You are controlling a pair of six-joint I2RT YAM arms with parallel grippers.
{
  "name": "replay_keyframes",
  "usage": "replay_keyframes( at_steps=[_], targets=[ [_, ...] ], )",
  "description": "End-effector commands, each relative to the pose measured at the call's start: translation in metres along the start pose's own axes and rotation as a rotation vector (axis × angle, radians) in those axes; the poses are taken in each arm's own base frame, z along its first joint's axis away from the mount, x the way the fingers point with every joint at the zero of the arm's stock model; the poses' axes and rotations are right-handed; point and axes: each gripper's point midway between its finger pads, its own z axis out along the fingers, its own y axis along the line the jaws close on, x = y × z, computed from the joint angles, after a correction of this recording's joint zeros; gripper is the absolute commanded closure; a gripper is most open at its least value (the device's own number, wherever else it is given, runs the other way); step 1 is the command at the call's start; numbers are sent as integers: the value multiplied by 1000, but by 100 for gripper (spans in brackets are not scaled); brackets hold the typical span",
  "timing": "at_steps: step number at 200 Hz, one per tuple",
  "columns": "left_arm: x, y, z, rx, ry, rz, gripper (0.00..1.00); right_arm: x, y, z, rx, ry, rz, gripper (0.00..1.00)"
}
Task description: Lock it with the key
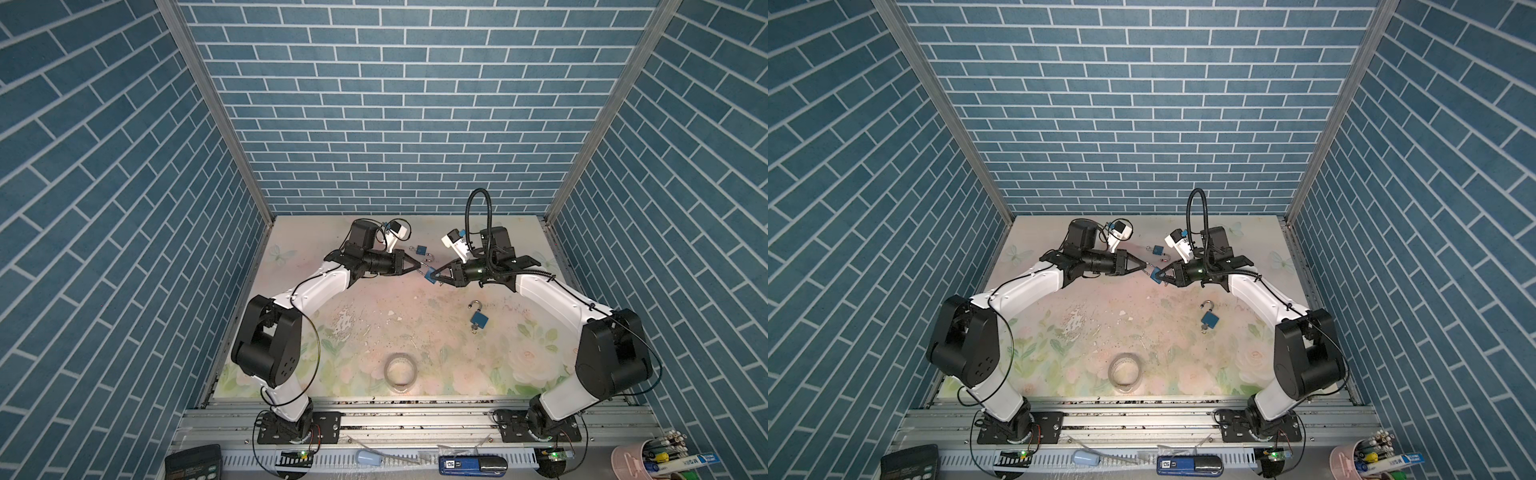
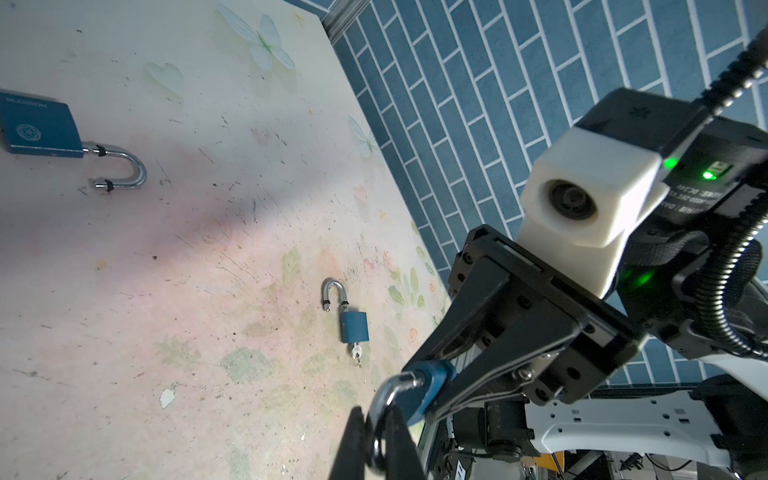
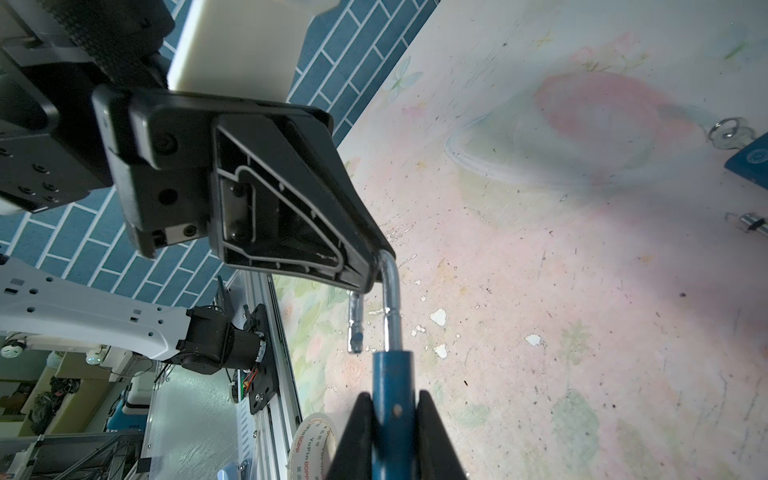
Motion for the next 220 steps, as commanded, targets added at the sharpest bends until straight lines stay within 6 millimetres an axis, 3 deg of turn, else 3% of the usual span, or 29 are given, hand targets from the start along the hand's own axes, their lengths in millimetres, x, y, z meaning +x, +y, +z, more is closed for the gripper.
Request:
replay_keyframes(
  at_steps=[1,33,93,162,220],
  targets=[
    [-3,1,5,-2,-2,21,100,-17,9,-1,-31,-37,-68,98],
    [-5,3,6,-8,-7,15,100,-15,8,0,-26,-40,-65,91],
    [-9,5,5,-27,-26,-8,100,-16,5,-5,-14,-66,-49,67],
    [-13,7,4,-32,-62,-46,100,-17,-2,-14,29,-105,-26,54],
    [-18,6,5,-27,-82,-65,100,-10,-12,-20,86,-152,28,53]
  ],
)
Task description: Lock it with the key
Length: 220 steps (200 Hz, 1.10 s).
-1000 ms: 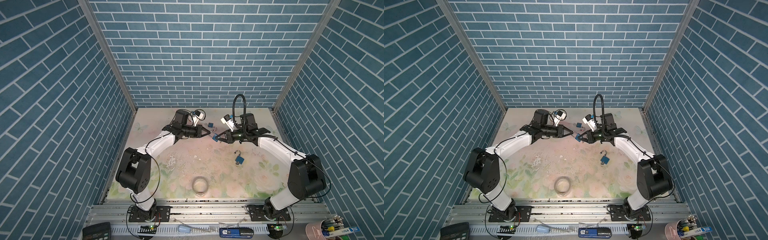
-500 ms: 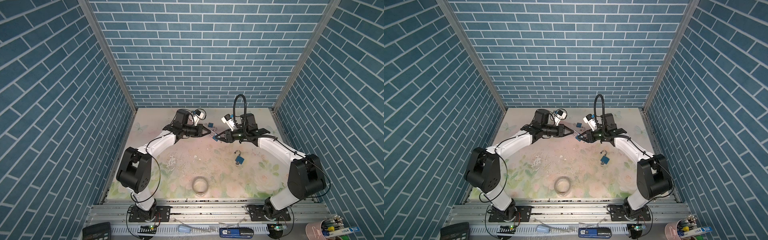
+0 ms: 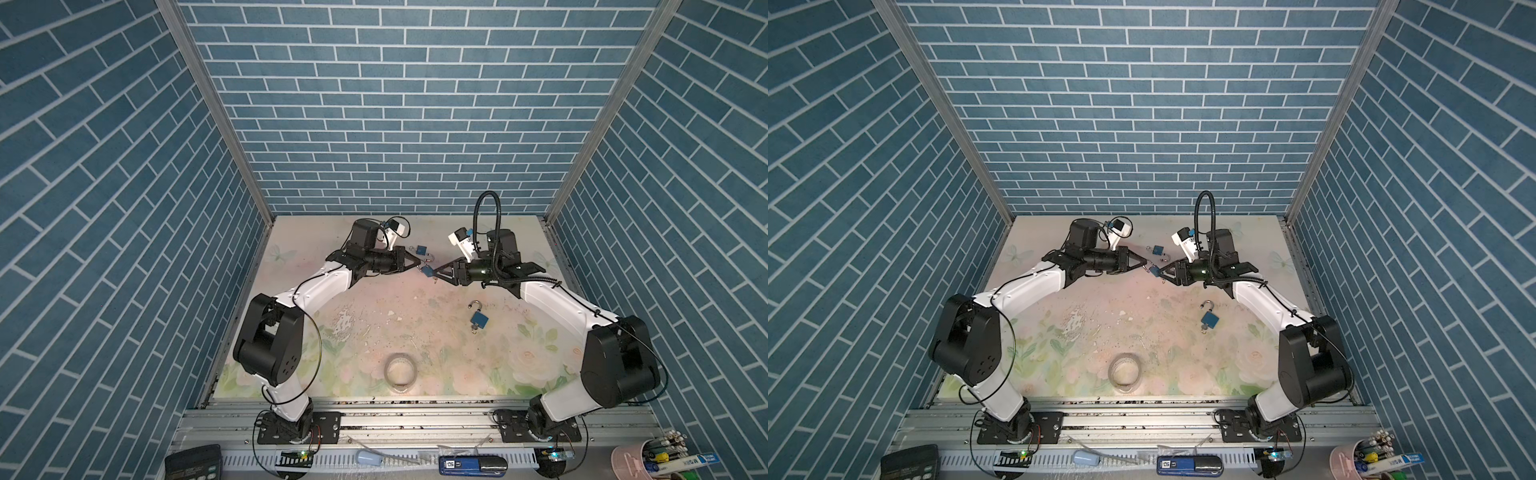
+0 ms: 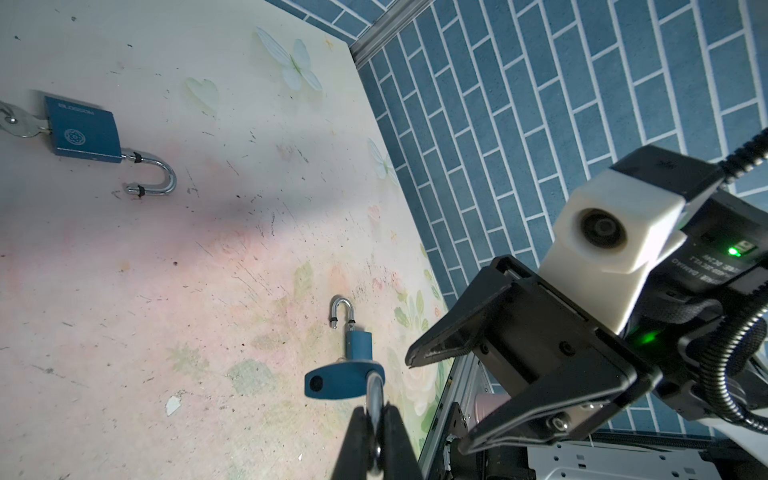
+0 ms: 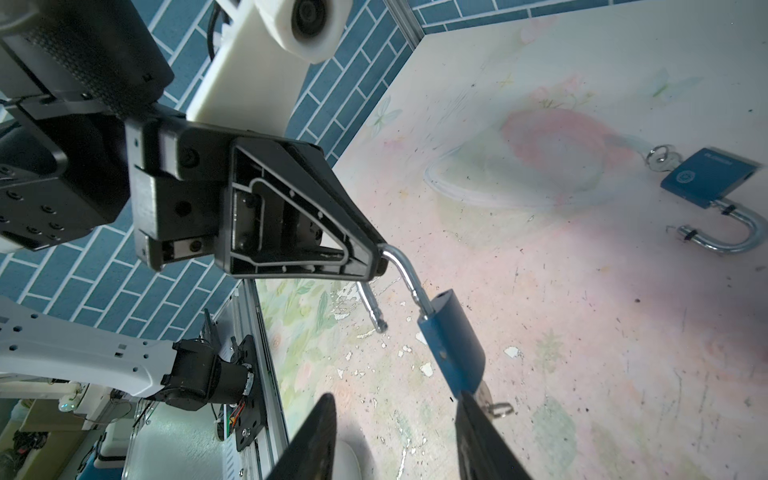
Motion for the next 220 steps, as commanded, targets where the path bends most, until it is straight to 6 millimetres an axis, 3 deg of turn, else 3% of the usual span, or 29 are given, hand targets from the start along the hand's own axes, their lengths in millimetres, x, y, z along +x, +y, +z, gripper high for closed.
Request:
replay_keyframes(
  at_steps=[1,31,53,99,163,220],
  targets=[
    [-5,-2,2,15,-22,9,100,-4,0,-7,29,-52,12,53],
    [-8,-4,1,7,-29,9,100,0,-11,-19,118,-145,60,53],
    [-11,-3,-1,-10,-45,-16,100,-5,-6,-28,91,-289,107,52],
    [-20,-8,-3,-6,-116,-148,100,-3,-20,-38,66,-541,207,52],
    [-27,-10,-9,-8,-230,-375,100,-3,-14,1,-7,-569,130,52],
    [-40,-31,-20,-4,-285,-365,100,4,-22,5,43,-591,126,52]
  ],
)
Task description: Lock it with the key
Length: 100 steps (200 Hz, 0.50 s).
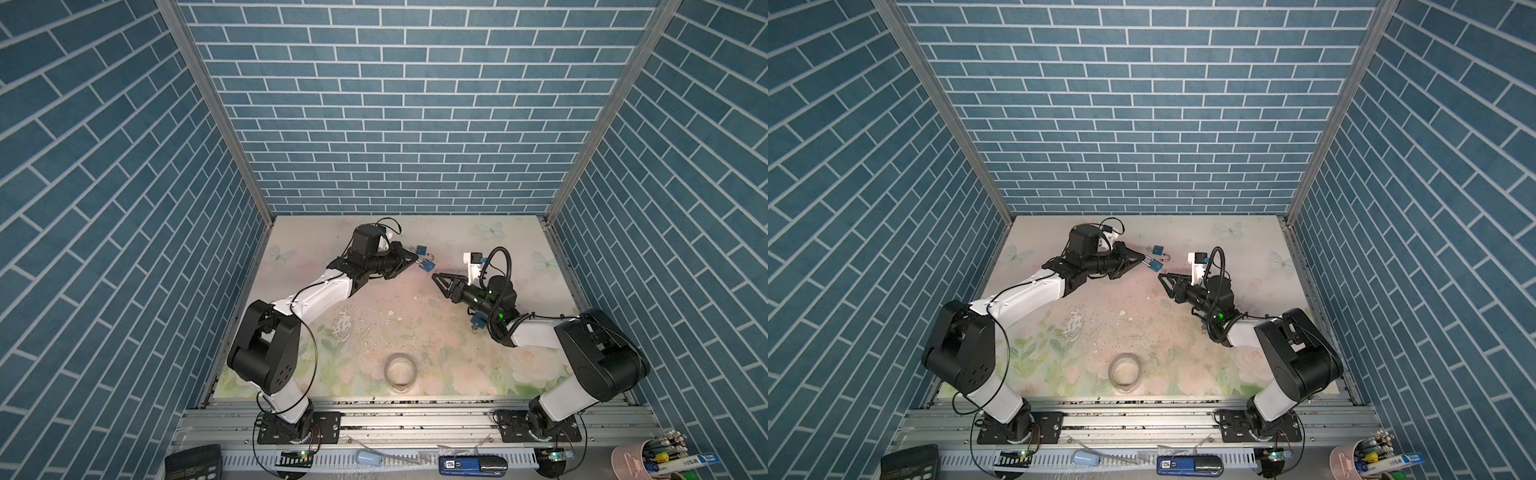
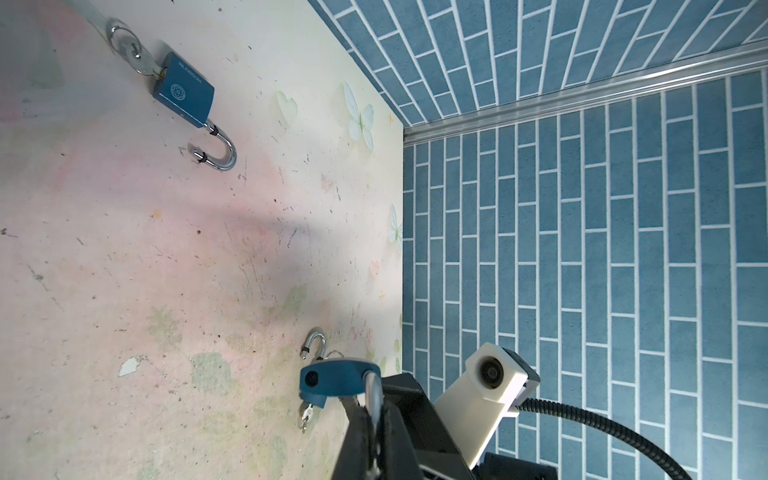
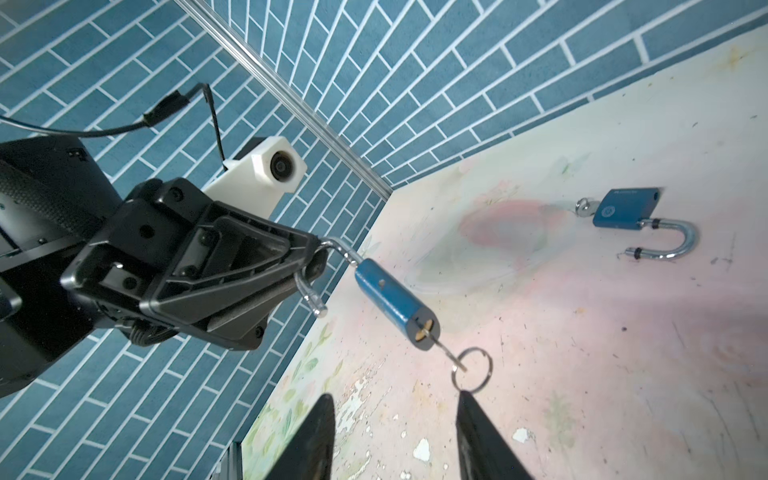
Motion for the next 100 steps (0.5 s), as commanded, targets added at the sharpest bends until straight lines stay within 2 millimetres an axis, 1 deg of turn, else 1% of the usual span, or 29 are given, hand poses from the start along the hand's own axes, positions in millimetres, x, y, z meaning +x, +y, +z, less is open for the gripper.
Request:
replay_keyframes(
  at_steps=[1,38,54,77,100],
  targets=[
    [-13,-44,-16,92,-73,32,100,-15,7,0,-9,-81,-34,52],
    [-15,-60,-24,138,-110,2,100,-14,2,8,-7,-135,-28,53],
    [-15,-68,-26,152,-124,4,100,-15,6,12,-45,-161,-13,54],
    [-15,-79,-26,177,-130,1,100,-11,9,20,-56,-159,-11,54],
    [-14,-85,-26,191,-134,-12,100,-15,13,20,-55,-176,-28,54]
  ],
)
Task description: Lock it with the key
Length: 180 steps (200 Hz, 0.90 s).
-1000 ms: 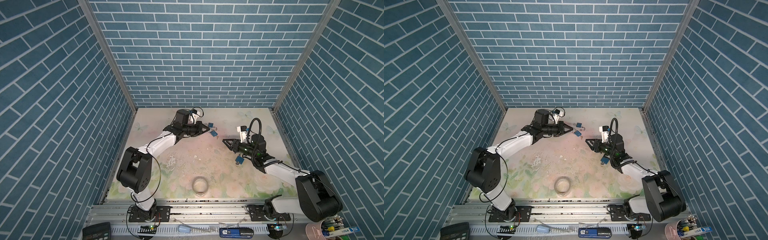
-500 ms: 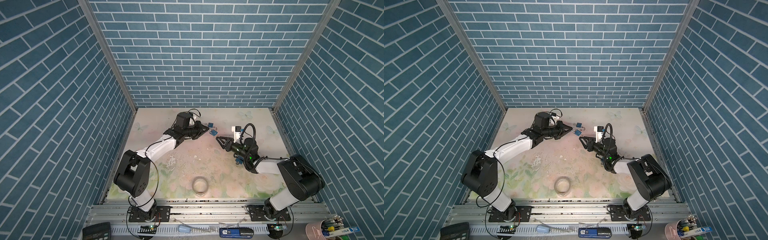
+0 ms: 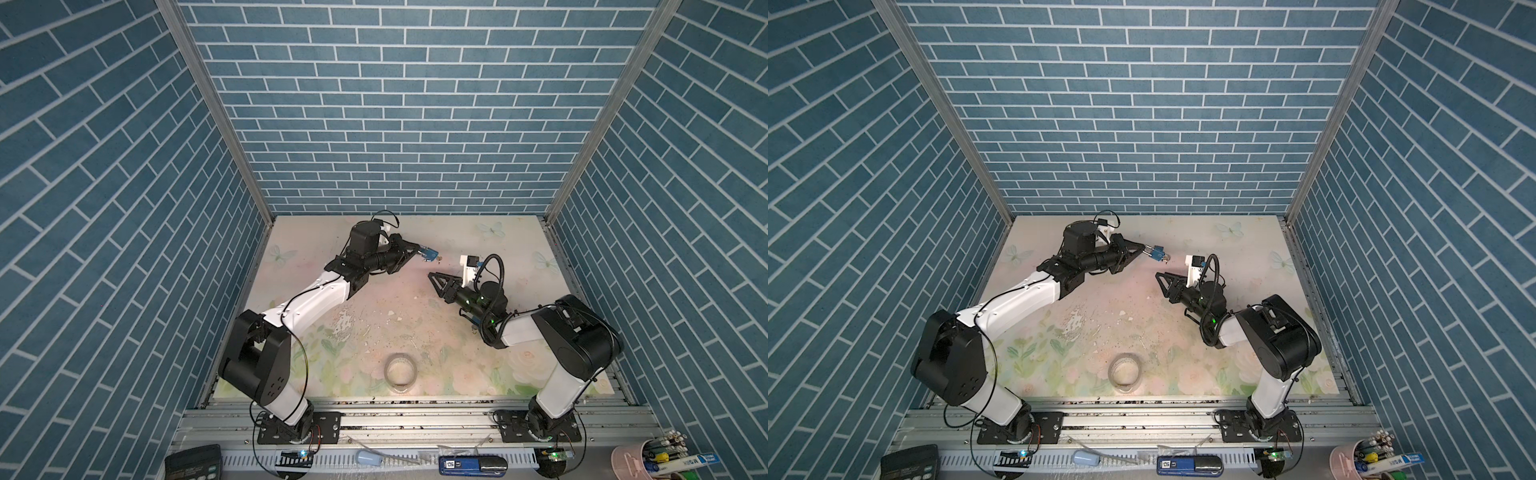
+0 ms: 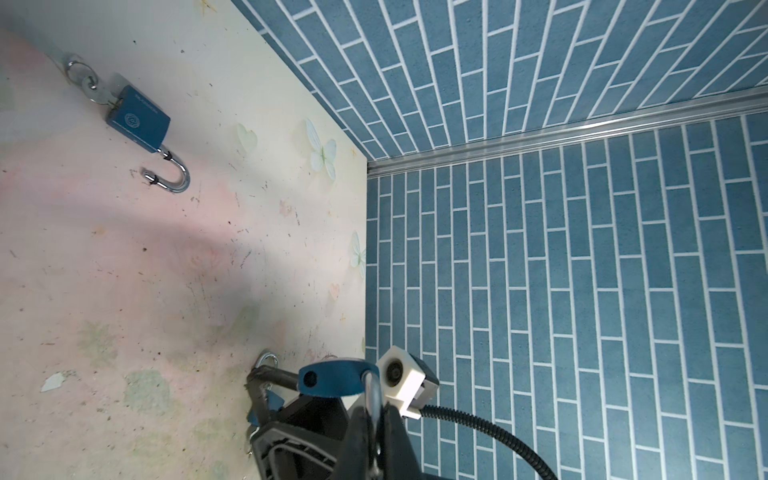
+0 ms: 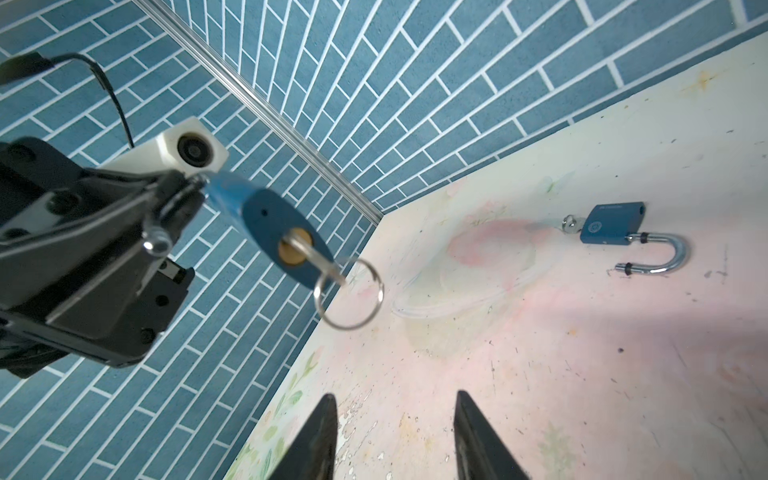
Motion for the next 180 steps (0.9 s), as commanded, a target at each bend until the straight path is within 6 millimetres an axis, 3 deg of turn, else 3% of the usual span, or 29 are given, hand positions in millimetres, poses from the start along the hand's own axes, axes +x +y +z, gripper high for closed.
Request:
replay_keyframes(
  at_steps=[1,91,180],
  targets=[
    [-7,-44,-8,112,-44,28,100,-27,24,4,-69,-102,-30,54],
    [0,-53,-12,134,-31,12,100,-47,31,18,-72,-137,-147,55],
    [-1,-41,-1,127,-21,-22,100,-66,42,9,-120,-179,-184,57]
  ],
)
